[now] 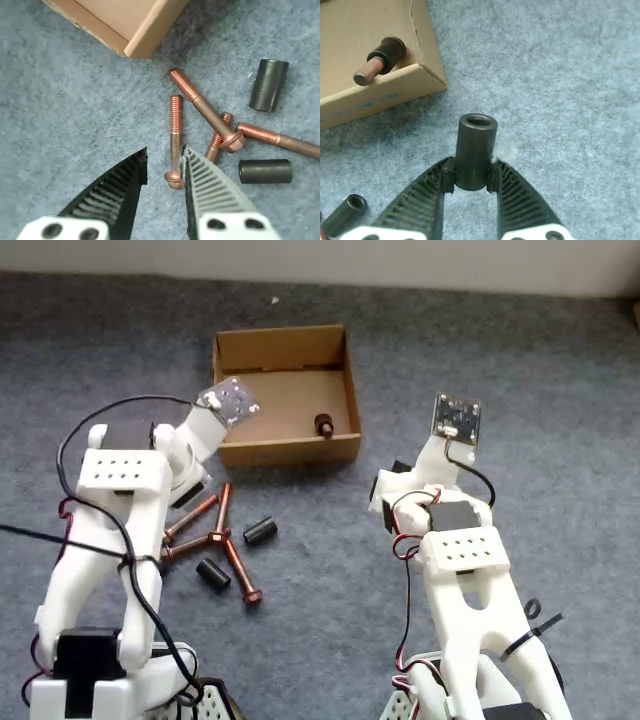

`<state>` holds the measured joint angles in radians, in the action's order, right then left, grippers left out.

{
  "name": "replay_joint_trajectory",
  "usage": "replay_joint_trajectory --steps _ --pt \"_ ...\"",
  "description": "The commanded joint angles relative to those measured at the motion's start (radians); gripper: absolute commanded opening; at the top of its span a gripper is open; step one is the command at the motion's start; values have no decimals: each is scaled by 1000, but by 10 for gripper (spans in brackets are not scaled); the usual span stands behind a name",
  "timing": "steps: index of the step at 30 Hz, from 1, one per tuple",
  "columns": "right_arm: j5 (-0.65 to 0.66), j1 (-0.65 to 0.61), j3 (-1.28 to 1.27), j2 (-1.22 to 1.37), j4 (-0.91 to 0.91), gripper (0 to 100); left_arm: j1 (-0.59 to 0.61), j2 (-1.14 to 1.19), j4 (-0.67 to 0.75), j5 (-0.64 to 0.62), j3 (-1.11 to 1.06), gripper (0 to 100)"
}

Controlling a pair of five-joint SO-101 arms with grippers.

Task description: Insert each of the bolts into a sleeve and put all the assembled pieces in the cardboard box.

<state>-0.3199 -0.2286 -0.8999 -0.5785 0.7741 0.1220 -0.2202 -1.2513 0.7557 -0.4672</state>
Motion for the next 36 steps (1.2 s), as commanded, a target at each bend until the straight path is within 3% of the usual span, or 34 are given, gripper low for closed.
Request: replay_joint_trajectory --steps 1,9,15,26,36 --pt "-5 10 4 -36 -19 5 4 71 61 -48 2 158" --pt "-3 10 4 -36 -19 5 7 237 106 318 62 158" --pt "-3 10 4 -36 -19 5 -19 340 97 341 160 158" --pt "40 8 4 -36 -19 5 -127 341 75 399 88 158" --pt "44 8 5 -36 -19 5 28 303 75 476 104 158"
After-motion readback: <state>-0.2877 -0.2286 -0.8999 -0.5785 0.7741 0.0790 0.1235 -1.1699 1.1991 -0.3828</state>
